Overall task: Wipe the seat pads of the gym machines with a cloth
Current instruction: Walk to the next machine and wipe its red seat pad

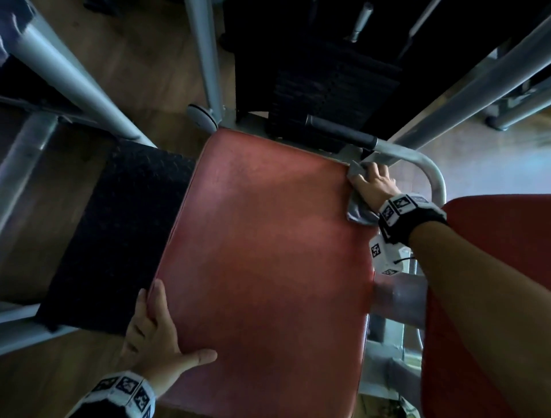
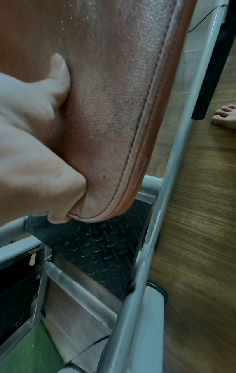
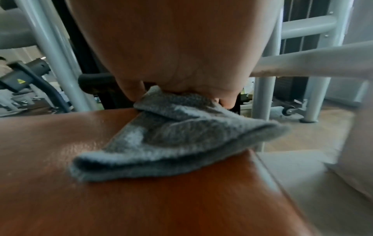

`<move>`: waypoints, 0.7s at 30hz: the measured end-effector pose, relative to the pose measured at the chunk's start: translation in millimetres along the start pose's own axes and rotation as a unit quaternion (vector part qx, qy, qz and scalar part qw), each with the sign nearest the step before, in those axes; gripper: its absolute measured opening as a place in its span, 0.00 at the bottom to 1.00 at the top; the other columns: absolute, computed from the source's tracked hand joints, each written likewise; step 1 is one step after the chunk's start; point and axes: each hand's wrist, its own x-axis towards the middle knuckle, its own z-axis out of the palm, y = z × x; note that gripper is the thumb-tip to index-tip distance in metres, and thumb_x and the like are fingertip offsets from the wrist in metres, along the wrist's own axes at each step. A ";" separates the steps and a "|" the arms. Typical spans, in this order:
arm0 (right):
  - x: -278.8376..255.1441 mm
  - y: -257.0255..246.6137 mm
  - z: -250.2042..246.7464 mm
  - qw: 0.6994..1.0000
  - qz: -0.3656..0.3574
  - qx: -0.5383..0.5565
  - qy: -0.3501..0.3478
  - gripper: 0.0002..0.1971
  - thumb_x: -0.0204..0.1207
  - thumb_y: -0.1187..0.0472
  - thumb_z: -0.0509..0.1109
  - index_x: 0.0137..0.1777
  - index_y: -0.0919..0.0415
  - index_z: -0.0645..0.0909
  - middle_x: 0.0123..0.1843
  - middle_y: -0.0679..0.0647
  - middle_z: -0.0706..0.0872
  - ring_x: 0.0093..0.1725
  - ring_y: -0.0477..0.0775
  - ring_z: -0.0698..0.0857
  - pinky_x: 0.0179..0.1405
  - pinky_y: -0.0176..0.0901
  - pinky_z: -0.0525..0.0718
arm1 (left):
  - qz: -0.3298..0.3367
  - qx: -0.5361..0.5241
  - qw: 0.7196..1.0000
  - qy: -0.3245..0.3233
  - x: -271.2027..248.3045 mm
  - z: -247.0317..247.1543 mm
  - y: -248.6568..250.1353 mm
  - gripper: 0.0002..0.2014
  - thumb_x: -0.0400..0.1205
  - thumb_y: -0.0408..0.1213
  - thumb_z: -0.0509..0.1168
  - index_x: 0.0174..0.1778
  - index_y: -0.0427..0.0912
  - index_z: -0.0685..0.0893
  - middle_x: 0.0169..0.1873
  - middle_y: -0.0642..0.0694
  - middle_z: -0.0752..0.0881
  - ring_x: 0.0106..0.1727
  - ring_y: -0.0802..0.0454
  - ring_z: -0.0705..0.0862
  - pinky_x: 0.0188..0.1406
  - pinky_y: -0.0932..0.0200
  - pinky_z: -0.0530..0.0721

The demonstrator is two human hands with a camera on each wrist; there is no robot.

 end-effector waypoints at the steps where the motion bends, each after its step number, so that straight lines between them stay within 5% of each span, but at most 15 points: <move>1: 6.6 -6.6 0.3 1.000 0.005 0.005 0.000 0.30 0.81 0.36 0.53 0.77 0.52 0.63 0.76 0.62 0.66 0.76 0.69 0.65 0.76 0.60 0.62 | 0.002 0.004 1.000 0.002 0.7 0.0 -1.0 0.80 0.47 0.73 0.76 0.68 0.63 0.11 0.79 0.44 0.25 0.83 0.34 0.49 0.80 0.39 0.58; 4: 20.0 -33.0 6.0 0.996 -0.081 -0.015 -0.017 0.30 0.79 0.34 0.54 0.74 0.52 0.67 0.73 0.63 0.70 0.72 0.72 0.70 0.73 0.61 0.68 | 0.006 0.002 1.000 0.004 1.8 1.3 -2.1 0.80 0.47 0.73 0.76 0.69 0.62 0.12 0.79 0.42 0.26 0.83 0.34 0.49 0.81 0.39 0.57; 8: 26.3 -36.7 0.9 0.986 -0.165 -0.013 -0.025 0.25 0.81 0.44 0.61 0.76 0.53 0.69 0.73 0.62 0.73 0.72 0.65 0.73 0.72 0.53 0.71 | 0.008 0.004 1.000 0.003 0.9 1.8 -2.6 0.79 0.47 0.73 0.76 0.69 0.63 0.12 0.80 0.42 0.26 0.84 0.34 0.46 0.81 0.39 0.56; 14: 27.6 1.0 -11.7 0.998 -0.062 -0.030 -0.011 0.20 0.83 0.51 0.58 0.69 0.59 0.77 0.68 0.66 0.80 0.66 0.65 0.79 0.65 0.51 0.74 | 0.006 0.021 1.000 0.000 1.6 1.0 -2.2 0.78 0.50 0.75 0.74 0.67 0.60 0.10 0.80 0.40 0.25 0.84 0.34 0.45 0.81 0.40 0.56; 21: 38.0 -48.3 -0.4 0.988 -0.144 -0.029 -0.036 0.26 0.81 0.40 0.58 0.72 0.54 0.75 0.69 0.61 0.78 0.69 0.63 0.77 0.69 0.50 0.72 | 0.001 0.010 1.000 -0.002 0.8 0.8 0.9 0.78 0.50 0.73 0.75 0.66 0.62 0.10 0.79 0.43 0.23 0.84 0.36 0.44 0.81 0.39 0.55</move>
